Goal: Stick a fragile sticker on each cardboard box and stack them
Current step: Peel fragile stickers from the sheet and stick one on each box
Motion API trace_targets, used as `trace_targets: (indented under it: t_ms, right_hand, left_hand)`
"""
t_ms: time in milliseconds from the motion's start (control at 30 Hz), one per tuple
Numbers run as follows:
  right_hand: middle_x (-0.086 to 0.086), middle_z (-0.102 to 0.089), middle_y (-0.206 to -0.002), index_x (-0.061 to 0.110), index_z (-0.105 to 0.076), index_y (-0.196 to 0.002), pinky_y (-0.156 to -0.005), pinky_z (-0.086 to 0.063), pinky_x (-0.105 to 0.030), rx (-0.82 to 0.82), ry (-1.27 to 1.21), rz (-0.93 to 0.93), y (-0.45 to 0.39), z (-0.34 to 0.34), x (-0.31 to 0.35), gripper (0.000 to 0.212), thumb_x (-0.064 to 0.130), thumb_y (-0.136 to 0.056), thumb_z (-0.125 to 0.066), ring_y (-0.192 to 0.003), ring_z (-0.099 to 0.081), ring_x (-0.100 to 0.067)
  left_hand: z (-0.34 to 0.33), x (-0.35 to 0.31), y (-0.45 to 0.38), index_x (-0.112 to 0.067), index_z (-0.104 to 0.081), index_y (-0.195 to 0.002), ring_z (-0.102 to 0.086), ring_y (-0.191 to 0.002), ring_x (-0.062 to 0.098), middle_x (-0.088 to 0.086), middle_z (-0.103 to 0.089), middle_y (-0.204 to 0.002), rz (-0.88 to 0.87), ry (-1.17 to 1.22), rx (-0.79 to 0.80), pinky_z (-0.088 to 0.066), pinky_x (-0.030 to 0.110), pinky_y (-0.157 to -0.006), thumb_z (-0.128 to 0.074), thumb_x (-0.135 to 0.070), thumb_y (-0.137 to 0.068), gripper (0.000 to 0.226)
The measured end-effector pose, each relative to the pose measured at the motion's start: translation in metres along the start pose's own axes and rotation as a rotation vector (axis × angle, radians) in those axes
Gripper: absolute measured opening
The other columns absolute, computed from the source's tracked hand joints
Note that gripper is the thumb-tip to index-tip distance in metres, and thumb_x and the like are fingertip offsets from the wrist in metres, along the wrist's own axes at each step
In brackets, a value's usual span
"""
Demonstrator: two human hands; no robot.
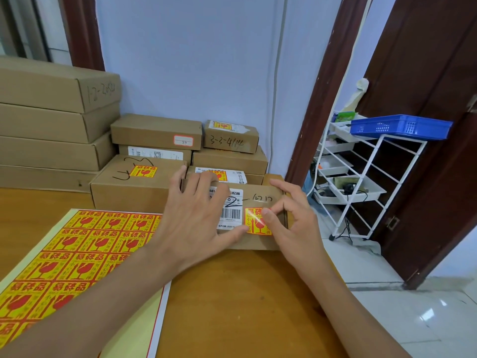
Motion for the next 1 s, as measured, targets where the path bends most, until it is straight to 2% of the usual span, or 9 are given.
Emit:
trace_targets:
  t_ms: [200,433,567,733,867,933,1000]
  right_hand:
    - [0.025,-0.052,-0.143,0.022,-0.065,-0.074,-0.114,-0.040,-0.049,-0.008,0.021,-0.003,0.0004,0.0007,0.0016,0.022,0.025,-0.095,-0.073,-0.142,-0.045,-0.010]
    - [0.027,-0.051,-0.143,0.026,-0.062,-0.071,-0.114,-0.038,-0.048,-0.016,0.052,0.004,0.0012,0.0008,0.0038,0.026,0.027,-0.094,-0.073,-0.141,-0.046,-0.012]
    - [0.028,-0.050,-0.142,0.024,-0.061,-0.071,-0.113,-0.038,-0.042,-0.013,0.072,-0.001,0.0011,-0.0002,0.0031,0.026,0.022,-0.093,-0.075,-0.140,-0.045,-0.010]
    - [0.028,-0.048,-0.141,0.027,-0.056,-0.070,-0.112,-0.039,-0.046,-0.019,0.111,0.000,0.0010,-0.0019,0.0041,0.028,0.023,-0.092,-0.074,-0.141,-0.042,-0.009]
    - [0.023,-0.048,-0.142,0.027,-0.052,-0.071,-0.110,-0.042,-0.046,-0.026,0.165,0.005,0.0013,-0.0041,0.0044,0.030,0.025,-0.090,-0.075,-0.142,-0.040,-0.008]
    - [0.022,-0.046,-0.143,0.028,-0.052,-0.074,-0.110,-0.042,-0.042,-0.033,0.176,0.001,0.0017,-0.0039,0.0039,0.028,0.025,-0.089,-0.075,-0.142,-0.038,-0.006]
    - [0.021,-0.040,-0.149,0.031,-0.054,-0.086,-0.112,-0.039,-0.037,-0.046,0.161,-0.022,0.0016,-0.0028,0.0006,0.023,0.026,-0.087,-0.076,-0.144,-0.035,-0.003]
  left_hand:
    - [0.0006,-0.0016,-0.0001,-0.018,-0.060,-0.114,-0.052,-0.120,0.029,0.009,-0.053,-0.124,0.004,-0.025,0.009,-0.021,0.057,-0.118,-0.038,-0.086,-0.083,0.079]
    - [0.0014,-0.0014,-0.0001,-0.017,-0.060,-0.112,-0.053,-0.119,0.030,0.010,-0.054,-0.124,0.005,-0.018,-0.009,-0.023,0.058,-0.116,-0.041,-0.089,-0.080,0.082]
    - [0.0019,-0.0014,0.0004,-0.016,-0.060,-0.112,-0.053,-0.118,0.030,0.009,-0.054,-0.122,-0.001,-0.014,-0.030,-0.025,0.057,-0.116,-0.043,-0.089,-0.079,0.082]
    - [-0.0003,-0.0010,-0.0020,-0.017,-0.060,-0.114,-0.049,-0.116,0.029,0.009,-0.054,-0.124,0.012,0.001,-0.017,-0.033,0.049,-0.108,-0.042,-0.090,-0.077,0.084]
    - [-0.0006,-0.0004,-0.0023,-0.019,-0.059,-0.117,-0.047,-0.118,0.028,0.007,-0.053,-0.126,0.015,0.011,-0.022,-0.034,0.046,-0.106,-0.041,-0.091,-0.076,0.084]
    - [0.0005,-0.0001,-0.0021,-0.020,-0.059,-0.116,-0.047,-0.118,0.027,0.007,-0.053,-0.126,0.013,0.010,-0.027,-0.034,0.046,-0.106,-0.041,-0.091,-0.076,0.084]
    - [0.0012,0.0000,-0.0017,-0.020,-0.058,-0.116,-0.048,-0.117,0.027,0.007,-0.053,-0.126,0.015,0.008,-0.027,-0.034,0.046,-0.106,-0.042,-0.091,-0.076,0.084]
Point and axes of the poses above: each hand's wrist, its own y-axis away from the middle knuckle, its own z-axis out of the back of the hand, x = y × z, the point moved 8 cm from there along -y, towards the middle knuckle
